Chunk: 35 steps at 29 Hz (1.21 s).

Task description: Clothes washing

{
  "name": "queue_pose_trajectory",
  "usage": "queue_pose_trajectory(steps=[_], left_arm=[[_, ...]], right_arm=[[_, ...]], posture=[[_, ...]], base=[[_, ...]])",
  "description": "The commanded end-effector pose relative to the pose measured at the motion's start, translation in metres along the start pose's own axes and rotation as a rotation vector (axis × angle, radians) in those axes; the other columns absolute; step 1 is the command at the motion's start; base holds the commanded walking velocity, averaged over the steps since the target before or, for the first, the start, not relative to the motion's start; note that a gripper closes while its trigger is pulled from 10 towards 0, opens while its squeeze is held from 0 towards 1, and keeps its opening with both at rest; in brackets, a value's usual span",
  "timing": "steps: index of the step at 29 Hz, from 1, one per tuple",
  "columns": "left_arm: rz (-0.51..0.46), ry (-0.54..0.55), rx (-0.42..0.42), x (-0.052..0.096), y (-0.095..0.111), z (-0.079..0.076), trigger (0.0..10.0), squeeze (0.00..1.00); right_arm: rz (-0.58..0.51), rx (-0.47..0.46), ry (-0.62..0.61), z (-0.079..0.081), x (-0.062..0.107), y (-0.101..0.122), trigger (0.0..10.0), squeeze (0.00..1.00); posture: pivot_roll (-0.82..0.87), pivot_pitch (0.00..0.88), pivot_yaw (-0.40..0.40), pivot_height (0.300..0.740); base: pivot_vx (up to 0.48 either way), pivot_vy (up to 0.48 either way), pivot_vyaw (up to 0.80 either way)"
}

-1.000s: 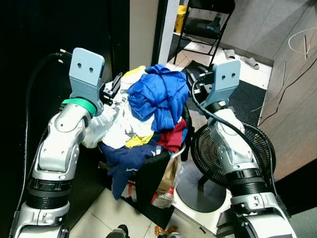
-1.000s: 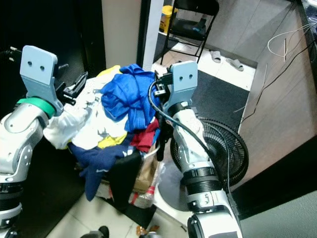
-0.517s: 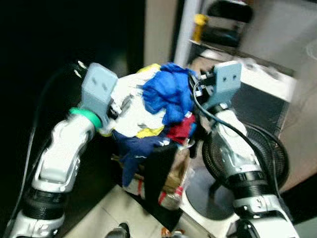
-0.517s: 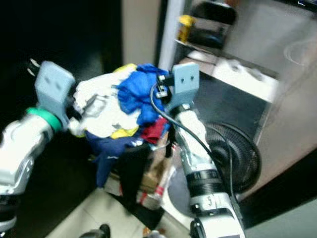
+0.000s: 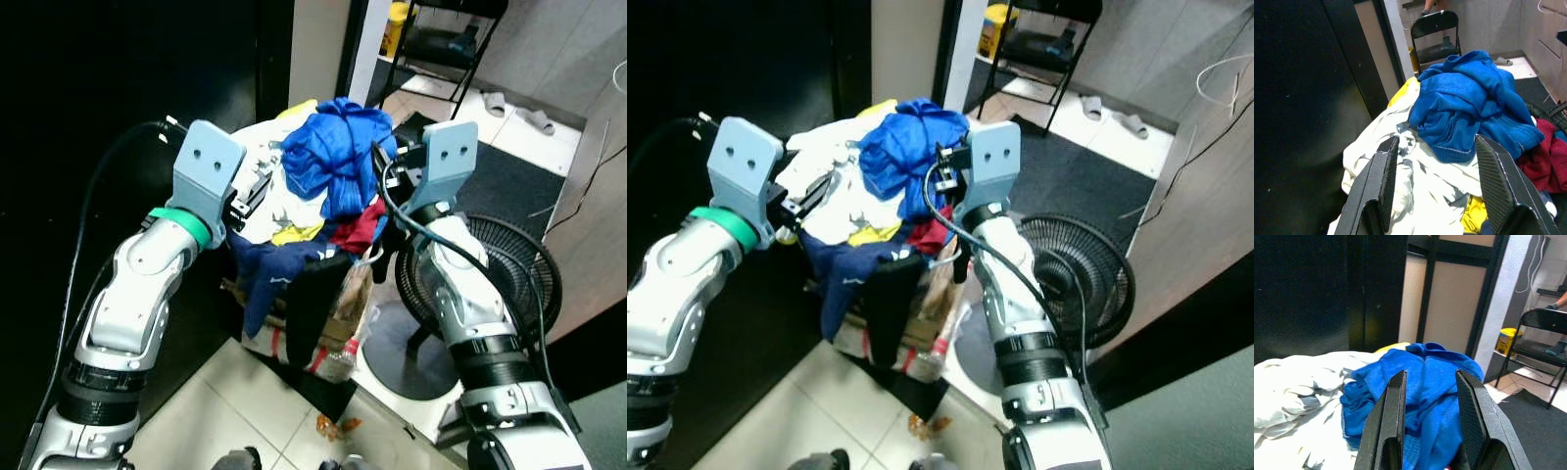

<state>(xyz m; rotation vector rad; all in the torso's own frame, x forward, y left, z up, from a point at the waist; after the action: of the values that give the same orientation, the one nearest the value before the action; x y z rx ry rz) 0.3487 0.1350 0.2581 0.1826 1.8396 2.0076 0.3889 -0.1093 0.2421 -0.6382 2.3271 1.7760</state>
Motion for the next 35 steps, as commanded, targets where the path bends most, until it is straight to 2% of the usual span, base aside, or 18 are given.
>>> queue_pose_trajectory(steps=[1, 13, 16, 18, 22, 23, 24, 26, 28, 30, 32, 33, 34, 35], left_arm=[[-0.013, 0.000, 0.016, -0.001, 0.001, -0.001, 10.0, 0.00], [-0.020, 0.017, 0.022, -0.004, 0.002, 0.000, 10.0, 0.00], [-0.023, 0.015, 0.009, -0.008, 0.002, 0.000, 10.0, 0.00], [-0.019, -0.011, -0.037, -0.015, 0.004, -0.007, 10.0, 0.00], [-0.017, -0.020, -0.053, -0.019, 0.004, -0.010, 10.0, 0.00], [-0.012, -0.022, -0.062, -0.025, 0.005, -0.012, 10.0, 0.00], [-0.012, -0.022, -0.062, -0.025, 0.005, -0.012, 10.0, 0.00], [0.005, 0.006, -0.060, -0.035, 0.004, -0.007, 10.0, 0.00], [0.005, 0.006, -0.060, -0.035, 0.004, -0.007, 10.0, 0.00], [0.021, 0.058, 0.004, -0.036, 0.000, 0.008, 10.0, 0.00], [0.021, 0.058, 0.004, -0.036, 0.000, 0.008, 10.0, 0.00], [0.035, 0.098, 0.054, -0.033, -0.005, 0.019, 10.0, 0.00], [0.073, 0.196, 0.105, -0.026, -0.020, 0.040, 10.0, 0.00], [0.101, 0.265, 0.136, -0.020, -0.030, 0.054, 10.0, 0.00]], right_arm=[[0.015, 0.006, -0.006, -0.002, 0.003, -0.004, 10.0, 0.00], [0.015, 0.005, -0.006, -0.002, 0.002, -0.004, 10.0, 0.00], [0.018, 0.005, -0.003, -0.001, 0.002, -0.004, 10.0, 0.00], [0.020, 0.007, 0.004, 0.000, 0.000, -0.004, 10.0, 0.00], [0.023, 0.011, 0.007, 0.000, -0.001, -0.005, 10.0, 0.00], [0.028, 0.018, 0.004, -0.002, -0.003, -0.006, 10.0, 0.00], [0.028, 0.018, 0.004, -0.002, -0.003, -0.006, 10.0, 0.00], [0.056, 0.033, 0.005, -0.003, -0.010, -0.012, 10.0, 0.00], [0.056, 0.033, 0.005, -0.003, -0.010, -0.012, 10.0, 0.00], [0.083, 0.043, 0.012, -0.003, -0.019, -0.015, 10.0, 0.00], [0.083, 0.043, 0.012, -0.003, -0.019, -0.015, 10.0, 0.00], [0.105, 0.054, 0.013, -0.004, -0.022, -0.018, 10.0, 0.00], [0.156, 0.070, 0.033, -0.006, -0.024, -0.027, 10.0, 0.00], [0.193, 0.079, 0.046, -0.007, -0.024, -0.033, 10.0, 0.00]], posture=[[0.08, 0.072, -0.046, 0.740], [0.08, 0.078, -0.048, 0.740], [0.08, 0.091, -0.053, 0.740], [0.08, 0.108, -0.057, 0.740], [0.08, 0.119, -0.055, 0.740], [0.08, 0.120, -0.051, 0.740], [0.08, 0.120, -0.051, 0.740], [0.07, 0.114, -0.044, 0.740], [0.07, 0.114, -0.044, 0.740], [0.08, 0.108, -0.054, 0.740], [0.08, 0.108, -0.054, 0.740], [0.08, 0.105, -0.064, 0.740], [0.09, 0.102, -0.078, 0.740], [0.09, 0.100, -0.080, 0.740]], base=[[0.000, 0.000, 0.00], [0.000, 0.000, 0.00], [0.000, 0.000, 0.00], [0.000, 0.000, 0.00], [0.000, 0.000, 0.00], [0.000, 0.000, 0.00], [0.000, 0.000, 0.00], [0.000, 0.000, 0.00], [0.000, 0.000, 0.00], [0.000, 0.000, 0.00], [0.000, 0.000, 0.00], [0.000, 0.000, 0.00], [0.000, 0.000, 0.00], [0.000, 0.000, 0.00]])
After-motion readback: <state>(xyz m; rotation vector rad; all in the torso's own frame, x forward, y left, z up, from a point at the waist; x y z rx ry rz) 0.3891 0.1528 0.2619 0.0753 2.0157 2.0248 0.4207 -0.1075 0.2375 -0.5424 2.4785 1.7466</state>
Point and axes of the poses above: a point about 5 cm out from each wrist's last joint towards the gripper, its own x axis pointing back from the gripper into the wrist, its own y axis along the axis of the wrist's last joint, z = x × y, the point moved 3 cm from there along -x, pointing out of the wrist towards the gripper, and after that the axes turned 14 degrees about x, right-handed, at the moved point
